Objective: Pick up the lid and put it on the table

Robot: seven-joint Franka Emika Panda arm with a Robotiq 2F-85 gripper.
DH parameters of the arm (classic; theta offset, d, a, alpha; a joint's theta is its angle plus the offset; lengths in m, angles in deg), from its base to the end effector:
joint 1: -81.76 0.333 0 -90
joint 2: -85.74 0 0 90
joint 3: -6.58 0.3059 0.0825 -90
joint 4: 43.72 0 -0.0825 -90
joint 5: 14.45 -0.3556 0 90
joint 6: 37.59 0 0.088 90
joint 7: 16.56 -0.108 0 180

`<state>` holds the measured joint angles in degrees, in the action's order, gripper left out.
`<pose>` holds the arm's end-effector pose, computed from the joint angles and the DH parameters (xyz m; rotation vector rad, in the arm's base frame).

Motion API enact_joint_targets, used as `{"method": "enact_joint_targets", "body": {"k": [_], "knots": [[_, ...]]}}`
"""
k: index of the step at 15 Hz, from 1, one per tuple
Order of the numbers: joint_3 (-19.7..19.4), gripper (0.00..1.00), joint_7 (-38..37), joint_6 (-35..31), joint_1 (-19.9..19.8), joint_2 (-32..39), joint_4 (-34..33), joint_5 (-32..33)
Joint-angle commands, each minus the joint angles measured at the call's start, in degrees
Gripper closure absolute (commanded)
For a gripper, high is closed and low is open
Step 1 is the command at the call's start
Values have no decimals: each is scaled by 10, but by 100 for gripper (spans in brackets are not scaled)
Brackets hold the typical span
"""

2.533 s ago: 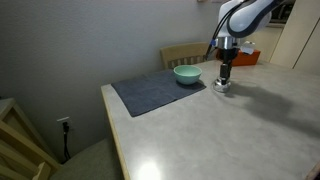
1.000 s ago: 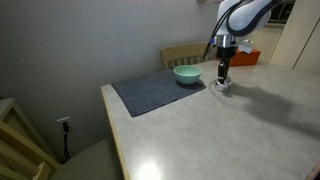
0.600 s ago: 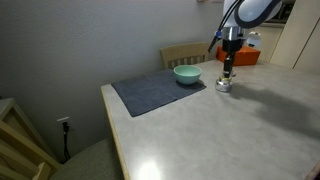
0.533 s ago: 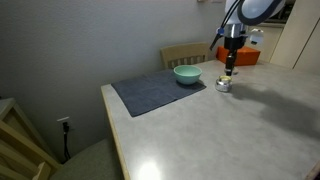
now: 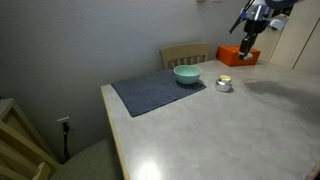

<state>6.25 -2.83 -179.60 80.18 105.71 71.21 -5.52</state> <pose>0.5925 -0.0192 0.3035 2.9766 0.4861 0.1635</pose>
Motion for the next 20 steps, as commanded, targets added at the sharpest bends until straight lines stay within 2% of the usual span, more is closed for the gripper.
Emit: {"method": "enact_joint_targets", "body": {"k": [1,4,12,17,20], "knots": [[5,56,28,-70,-51,3,26,-70],[9,56,43,-57,-63,40,1,-99],[-6,56,-46,23,0,139,-89,-39],[-13,56,-77,62,16,185,-152,-22],[-12,56,-72,55,6,199,-171,-26]]}}
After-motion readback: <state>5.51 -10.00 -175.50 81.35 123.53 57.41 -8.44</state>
